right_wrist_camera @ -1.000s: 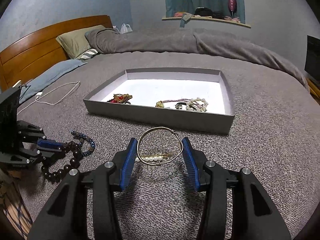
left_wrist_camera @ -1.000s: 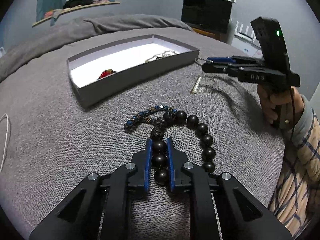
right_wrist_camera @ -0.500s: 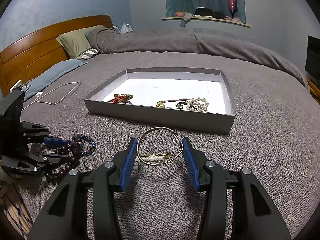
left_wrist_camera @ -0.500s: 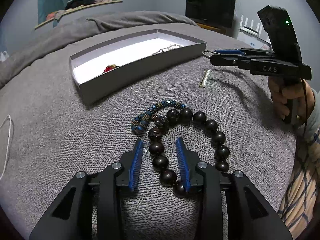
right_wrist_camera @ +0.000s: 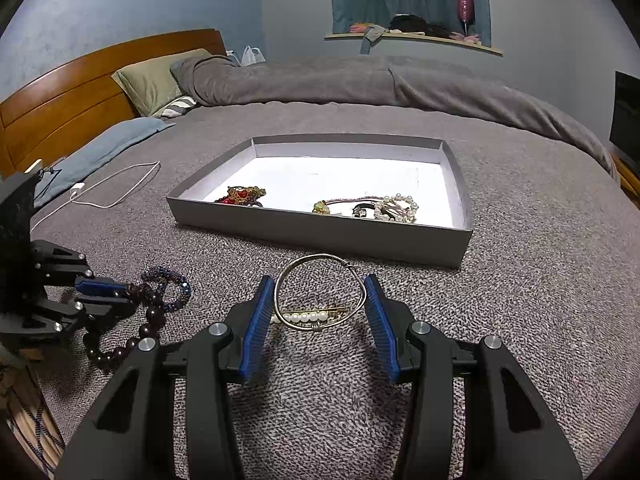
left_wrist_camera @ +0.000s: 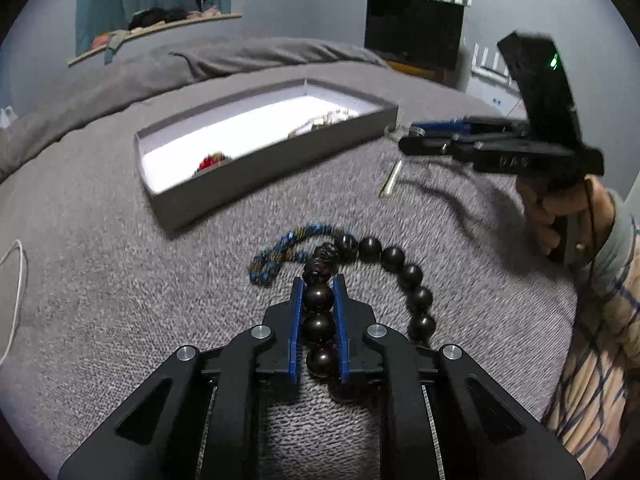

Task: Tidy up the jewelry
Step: 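Grasp the gold hoop ring with the right tool while the left tool grasps the dark wood bead bracelet, then carry the gold hoop in the right tool into the box while the left tool carries the bead bracelet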

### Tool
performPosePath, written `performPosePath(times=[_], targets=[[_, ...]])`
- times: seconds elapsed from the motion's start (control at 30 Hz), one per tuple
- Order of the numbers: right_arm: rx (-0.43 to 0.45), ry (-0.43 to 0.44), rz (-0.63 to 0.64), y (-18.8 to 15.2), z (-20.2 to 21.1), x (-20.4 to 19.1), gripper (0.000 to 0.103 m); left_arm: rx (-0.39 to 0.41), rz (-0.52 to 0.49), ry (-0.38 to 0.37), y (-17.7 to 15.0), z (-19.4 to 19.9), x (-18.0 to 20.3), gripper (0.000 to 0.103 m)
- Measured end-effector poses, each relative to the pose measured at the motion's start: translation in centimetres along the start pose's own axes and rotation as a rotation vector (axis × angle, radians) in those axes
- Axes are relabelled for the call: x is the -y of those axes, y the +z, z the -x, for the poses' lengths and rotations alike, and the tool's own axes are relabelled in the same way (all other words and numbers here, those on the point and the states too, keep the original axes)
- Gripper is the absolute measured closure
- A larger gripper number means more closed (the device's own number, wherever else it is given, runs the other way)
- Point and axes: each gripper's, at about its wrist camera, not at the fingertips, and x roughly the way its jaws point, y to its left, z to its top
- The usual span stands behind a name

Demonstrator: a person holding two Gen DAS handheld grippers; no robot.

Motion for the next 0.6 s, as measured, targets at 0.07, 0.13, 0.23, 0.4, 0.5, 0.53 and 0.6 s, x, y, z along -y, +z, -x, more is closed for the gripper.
performPosePath(times=[0.07,0.13,0.23,0.4,0.5,0.53,0.6], targets=[[0.002,0.001,0.002,0.0,0.0,-0.1,0.057,0.021,-0.004,0.003,0.4,0.3,0.3,0.088],[0.004,0.001,0.003,0.1,0.0,-0.1,0.057,0.038,-0.004,0.010,0.8,0.6,0.4,0.088],[0.010,0.004,0.002,0.3,0.0,-0.1,0.057,0.065,0.002,0.009,1.7,0.9,0.5,0.088],[0.019,0.008,-0.007,0.5,0.1,0.0,0.057,0.108,-0.005,0.002,3.1,1.4,0.9,0.088],[0.025,0.010,-0.011,0.7,0.2,0.1,0.057,0.142,-0.002,-0.001,3.8,2.1,0.9,0.088],[0.028,0.010,-0.013,0.8,0.2,0.1,0.057,0.157,0.001,-0.002,4.1,2.4,0.8,0.088],[0.034,0.011,-0.016,0.9,0.3,0.2,0.057,0.179,0.009,0.000,4.5,2.7,0.6,0.088]])
